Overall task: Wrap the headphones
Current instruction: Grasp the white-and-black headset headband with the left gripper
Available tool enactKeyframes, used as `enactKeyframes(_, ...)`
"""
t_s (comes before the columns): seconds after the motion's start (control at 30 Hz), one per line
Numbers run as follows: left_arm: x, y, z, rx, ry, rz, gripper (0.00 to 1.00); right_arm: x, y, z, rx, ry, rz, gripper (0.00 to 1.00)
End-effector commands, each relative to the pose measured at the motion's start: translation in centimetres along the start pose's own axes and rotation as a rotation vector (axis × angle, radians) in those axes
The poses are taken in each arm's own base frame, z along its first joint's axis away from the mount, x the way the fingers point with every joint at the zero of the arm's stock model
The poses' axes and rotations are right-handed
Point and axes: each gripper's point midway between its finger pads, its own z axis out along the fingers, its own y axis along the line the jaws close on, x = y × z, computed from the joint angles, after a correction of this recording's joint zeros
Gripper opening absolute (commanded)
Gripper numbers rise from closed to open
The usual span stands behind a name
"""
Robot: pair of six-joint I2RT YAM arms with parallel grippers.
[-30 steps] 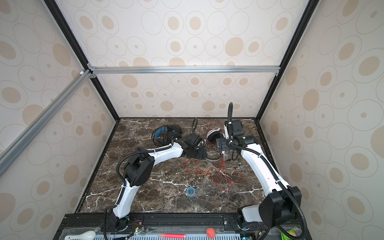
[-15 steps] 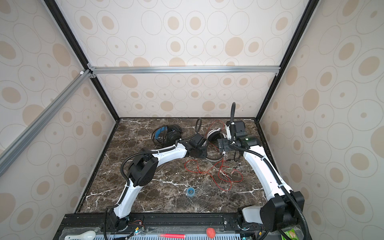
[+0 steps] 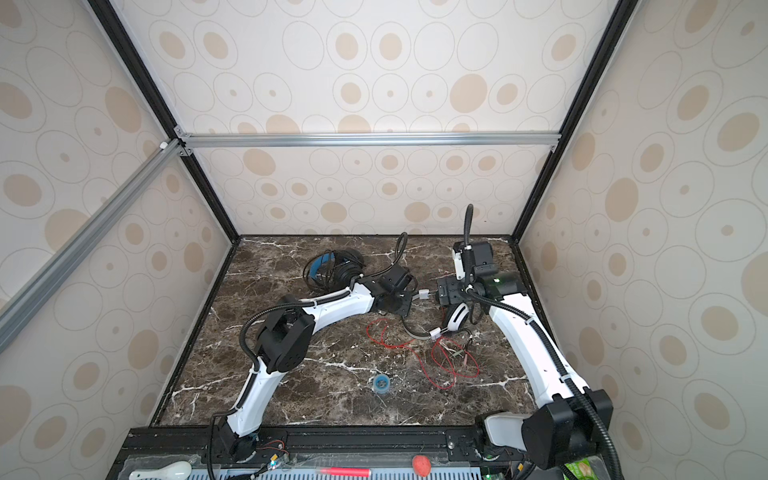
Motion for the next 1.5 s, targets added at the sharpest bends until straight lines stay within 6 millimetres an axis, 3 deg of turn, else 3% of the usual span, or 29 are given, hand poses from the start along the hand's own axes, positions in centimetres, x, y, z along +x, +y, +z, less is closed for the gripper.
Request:
enactKeyframes(0.0, -1.3, 2.2, -1.4, -0.076, 0.017, 0.158, 0.00, 0.2, -0.6, -1.0, 0.019, -0.002, -0.015, 1.00)
enactKeyframes(0.23, -3.4, 5.3, -1.9, -0.131, -0.038, 0.236, 0.01, 0.2, -0.3, -1.0, 0.003, -0.001, -0.006, 1.00)
enactKeyframes(0.4, -4.4, 5.0, -2.4, -0.096, -0.065, 0.163, 0.36, 0.2, -0.2, -1.1, -0.001, 0.000, -0.004, 1.00)
enactKeyframes(0.5, -4.5, 5.3, -3.6, -0.109, -0.077, 0.054, 0.64, 0.3, -0.3, -1.2, 0.002, 0.001, -0.005, 1.00)
enactKeyframes(0.63, -2.6, 4.9, -4.3, -0.071, -0.048, -0.122, 0.76, 0.5, -0.2, -1.1, -0.005, 0.003, -0.001, 1.00)
enactKeyframes(0.7, -1.3, 4.4, -4.1, -0.054, -0.028, -0.174, 0.76, 0.4, -0.1, -1.0, -0.010, 0.003, 0.002, 1.00)
enactKeyframes(0.8, 0.0, 3.3, -3.5, -0.035, -0.002, -0.203, 0.58, 0.2, 0.0, -0.8, -0.016, 0.003, 0.003, 1.00)
enactKeyframes(1.13, 2.8, 3.7, 0.8, -0.081, 0.083, -0.222, 0.57, 0.6, 0.0, -0.9, -0.014, 0.002, 0.000, 1.00)
enactKeyframes(1.47, 2.1, 3.9, 1.4, -0.096, 0.052, -0.222, 0.22, 0.8, -0.1, -0.8, -0.011, 0.003, -0.003, 1.00)
